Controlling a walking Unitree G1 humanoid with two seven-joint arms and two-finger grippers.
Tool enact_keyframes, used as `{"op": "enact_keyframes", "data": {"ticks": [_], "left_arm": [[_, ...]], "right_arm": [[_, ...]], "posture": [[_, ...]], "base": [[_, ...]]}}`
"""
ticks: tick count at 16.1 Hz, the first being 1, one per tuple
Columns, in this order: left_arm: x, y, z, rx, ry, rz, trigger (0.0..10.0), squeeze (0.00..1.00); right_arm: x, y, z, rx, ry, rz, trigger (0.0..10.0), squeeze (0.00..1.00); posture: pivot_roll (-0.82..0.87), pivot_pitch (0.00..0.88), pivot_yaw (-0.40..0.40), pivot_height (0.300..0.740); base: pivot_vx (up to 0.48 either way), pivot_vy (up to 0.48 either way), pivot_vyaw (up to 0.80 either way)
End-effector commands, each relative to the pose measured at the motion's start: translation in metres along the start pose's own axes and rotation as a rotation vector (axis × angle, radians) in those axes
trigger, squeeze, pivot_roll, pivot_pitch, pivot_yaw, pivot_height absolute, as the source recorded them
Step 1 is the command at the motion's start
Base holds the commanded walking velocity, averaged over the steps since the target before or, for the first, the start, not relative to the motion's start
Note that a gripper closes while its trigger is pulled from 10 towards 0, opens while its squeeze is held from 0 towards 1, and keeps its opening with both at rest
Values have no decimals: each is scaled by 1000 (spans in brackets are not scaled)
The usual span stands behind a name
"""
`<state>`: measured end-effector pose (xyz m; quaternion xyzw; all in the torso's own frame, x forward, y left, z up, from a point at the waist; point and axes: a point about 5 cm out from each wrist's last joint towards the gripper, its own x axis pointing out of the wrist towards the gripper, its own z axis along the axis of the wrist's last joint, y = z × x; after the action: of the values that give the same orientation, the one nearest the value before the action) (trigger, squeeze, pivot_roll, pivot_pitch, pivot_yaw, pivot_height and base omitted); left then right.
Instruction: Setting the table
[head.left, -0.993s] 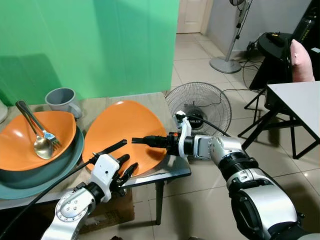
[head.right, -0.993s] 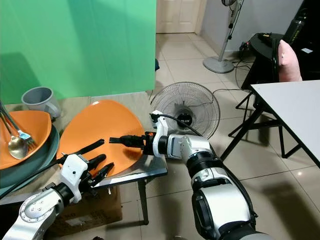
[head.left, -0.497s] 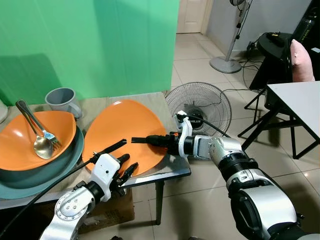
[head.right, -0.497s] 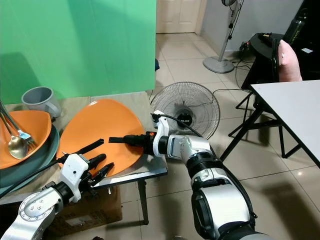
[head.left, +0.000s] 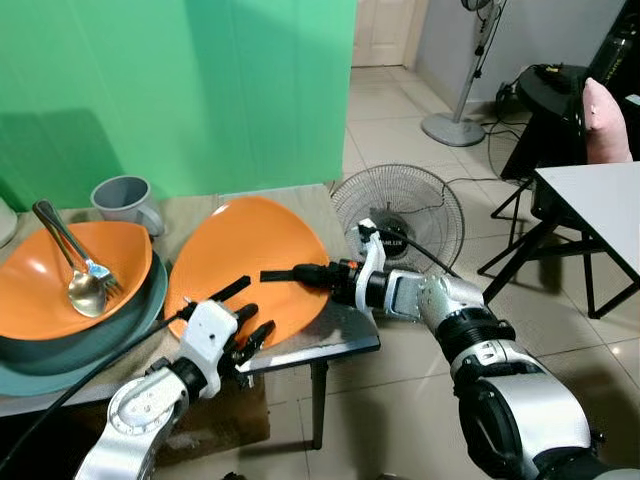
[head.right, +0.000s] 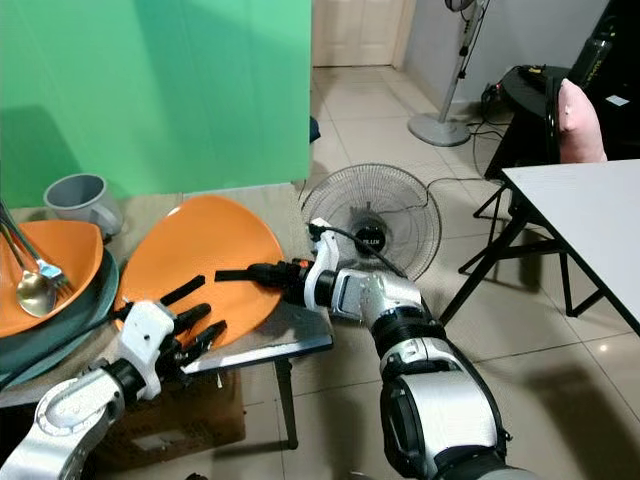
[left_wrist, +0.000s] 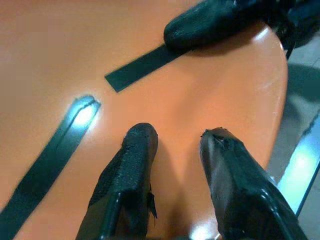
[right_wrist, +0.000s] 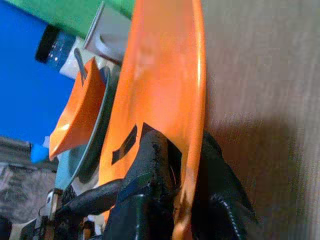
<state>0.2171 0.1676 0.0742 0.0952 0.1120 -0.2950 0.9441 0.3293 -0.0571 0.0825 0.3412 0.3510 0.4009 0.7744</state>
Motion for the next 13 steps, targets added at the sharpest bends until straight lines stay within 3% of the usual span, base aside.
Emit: {"op": "enact_keyframes", "data": {"ticks": [1, 2, 3, 5, 6, 10, 12, 13], "left_arm": [[2, 3, 11, -18, -40, 23, 10000, 0], [0, 6, 35, -40, -138, 33, 10000, 0], [0, 5, 60, -55, -236, 34, 10000, 1000], [-2, 3, 93, -40, -362, 63, 10000, 1000], [-4, 2, 112, -39, -433, 88, 10000, 0], [-12, 6, 123, -13, -437, 191, 10000, 0], [-19, 5, 107, -24, -339, 276, 10000, 0], [-21, 4, 103, -35, -318, 299, 10000, 0]], "right_arm": [[-6, -4, 5, 15, -35, -36, 0, 0], [-11, -4, 11, 43, -72, -28, 0, 0], [-16, -5, 17, 66, -112, -25, 0, 0], [-27, -6, 29, 85, -182, -28, 0, 0], [-37, -8, 38, 88, -240, -41, 0, 0], [-79, -10, 59, 52, -364, -77, 0, 0], [-128, 0, 69, -21, -478, -116, 0, 0], [-140, 5, 71, -43, -523, -126, 8392, 0]], "posture": [[-56, 0, -34, 740], [-57, 0, -30, 740], [-57, 0, -21, 740], [-56, 0, -9, 740], [-53, 0, -2, 740], [-42, 0, 0, 740], [-58, 0, 14, 740], [-67, 0, 22, 740]], "base": [[0, 0, 0], [0, 0, 0], [0, 0, 0], [0, 0, 0], [0, 0, 0], [0, 0, 0], [0, 0, 0], [0, 0, 0]]}}
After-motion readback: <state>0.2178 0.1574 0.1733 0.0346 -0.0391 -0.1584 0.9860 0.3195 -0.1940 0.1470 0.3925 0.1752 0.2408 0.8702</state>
